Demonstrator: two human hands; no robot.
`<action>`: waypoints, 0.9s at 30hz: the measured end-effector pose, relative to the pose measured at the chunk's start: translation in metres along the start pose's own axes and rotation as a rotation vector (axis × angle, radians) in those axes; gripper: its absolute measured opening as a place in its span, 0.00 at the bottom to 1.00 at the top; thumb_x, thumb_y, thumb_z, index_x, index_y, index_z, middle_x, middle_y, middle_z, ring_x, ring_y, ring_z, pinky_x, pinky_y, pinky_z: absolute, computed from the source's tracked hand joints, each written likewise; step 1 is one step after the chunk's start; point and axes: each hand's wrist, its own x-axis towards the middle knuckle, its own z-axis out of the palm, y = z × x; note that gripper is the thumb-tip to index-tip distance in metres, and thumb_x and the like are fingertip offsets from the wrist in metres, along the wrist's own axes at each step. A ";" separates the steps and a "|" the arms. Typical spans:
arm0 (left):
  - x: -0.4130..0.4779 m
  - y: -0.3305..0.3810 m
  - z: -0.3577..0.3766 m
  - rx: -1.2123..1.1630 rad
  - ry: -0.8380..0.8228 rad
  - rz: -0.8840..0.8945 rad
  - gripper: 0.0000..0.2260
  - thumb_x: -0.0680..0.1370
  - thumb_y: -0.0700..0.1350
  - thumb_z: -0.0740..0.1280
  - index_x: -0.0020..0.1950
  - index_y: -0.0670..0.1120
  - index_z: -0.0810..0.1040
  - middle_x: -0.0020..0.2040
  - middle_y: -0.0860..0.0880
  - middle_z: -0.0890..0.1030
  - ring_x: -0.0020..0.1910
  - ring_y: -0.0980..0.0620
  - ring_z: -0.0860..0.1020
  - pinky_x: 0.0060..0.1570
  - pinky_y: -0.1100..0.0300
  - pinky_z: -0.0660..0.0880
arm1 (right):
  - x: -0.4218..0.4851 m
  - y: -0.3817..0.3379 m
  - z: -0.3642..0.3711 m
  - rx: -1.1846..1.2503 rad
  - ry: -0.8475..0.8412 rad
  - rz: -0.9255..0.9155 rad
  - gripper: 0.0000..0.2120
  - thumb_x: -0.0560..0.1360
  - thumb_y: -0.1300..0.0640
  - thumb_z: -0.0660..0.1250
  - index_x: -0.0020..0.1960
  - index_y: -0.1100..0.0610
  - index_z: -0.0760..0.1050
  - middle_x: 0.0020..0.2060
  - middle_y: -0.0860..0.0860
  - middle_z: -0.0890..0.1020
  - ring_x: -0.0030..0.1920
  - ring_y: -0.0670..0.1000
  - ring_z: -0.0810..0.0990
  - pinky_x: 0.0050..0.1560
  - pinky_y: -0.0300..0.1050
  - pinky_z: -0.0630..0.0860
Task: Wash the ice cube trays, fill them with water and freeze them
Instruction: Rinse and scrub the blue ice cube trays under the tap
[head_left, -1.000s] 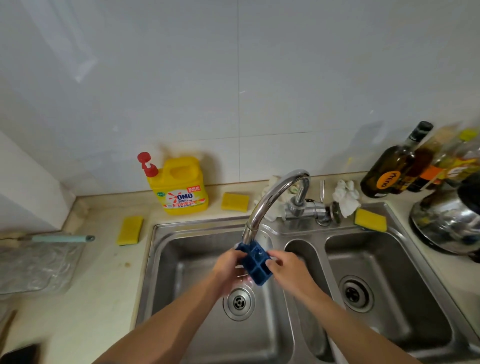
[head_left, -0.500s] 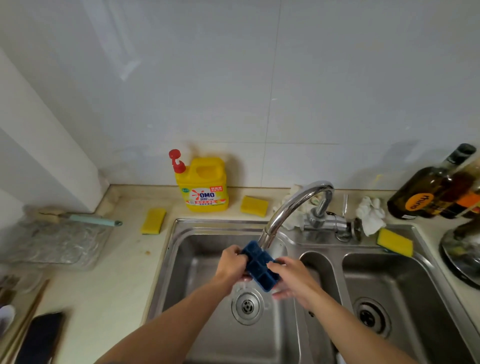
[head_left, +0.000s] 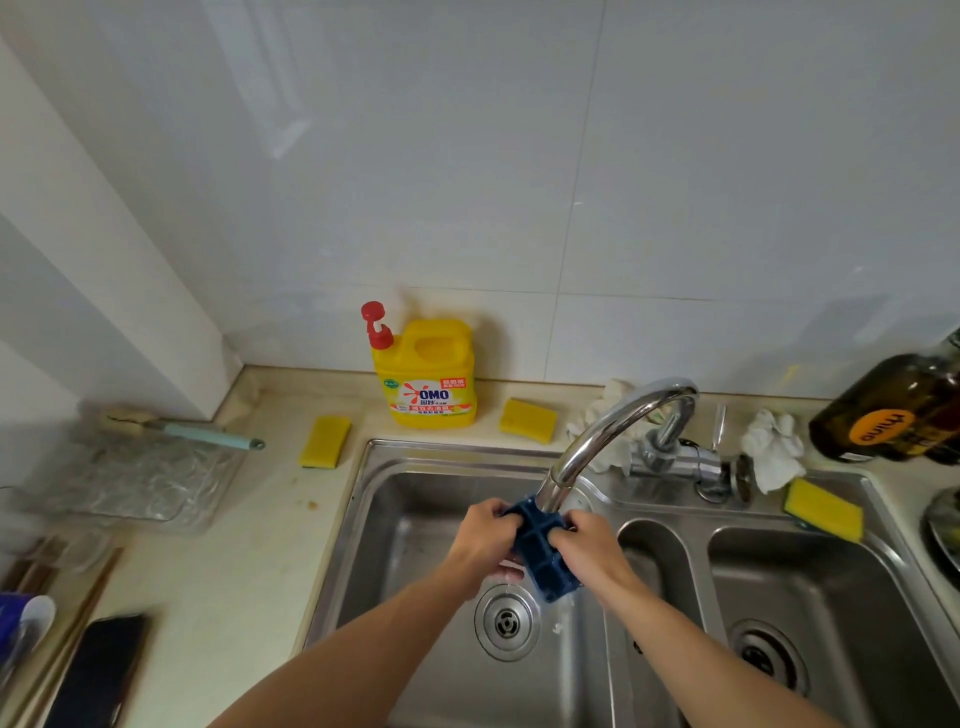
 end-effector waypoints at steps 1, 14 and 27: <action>0.000 -0.001 0.000 -0.011 -0.012 -0.006 0.05 0.82 0.44 0.62 0.54 0.46 0.76 0.44 0.43 0.85 0.37 0.47 0.86 0.36 0.54 0.84 | 0.002 0.000 -0.001 -0.010 0.007 -0.003 0.04 0.78 0.61 0.65 0.46 0.59 0.78 0.40 0.55 0.83 0.41 0.54 0.82 0.39 0.47 0.75; 0.008 -0.014 0.017 -0.249 -0.067 -0.105 0.14 0.74 0.33 0.60 0.54 0.48 0.78 0.46 0.42 0.86 0.47 0.44 0.85 0.46 0.45 0.84 | 0.001 -0.002 0.009 -0.032 0.046 -0.029 0.06 0.80 0.57 0.64 0.45 0.55 0.76 0.39 0.51 0.82 0.37 0.49 0.80 0.36 0.42 0.73; 0.009 -0.009 -0.004 0.167 -0.127 0.108 0.13 0.78 0.37 0.62 0.59 0.48 0.79 0.51 0.46 0.85 0.49 0.49 0.83 0.49 0.56 0.79 | 0.008 -0.003 0.000 0.140 -0.056 0.045 0.10 0.78 0.63 0.64 0.57 0.54 0.77 0.48 0.56 0.85 0.45 0.55 0.87 0.45 0.53 0.86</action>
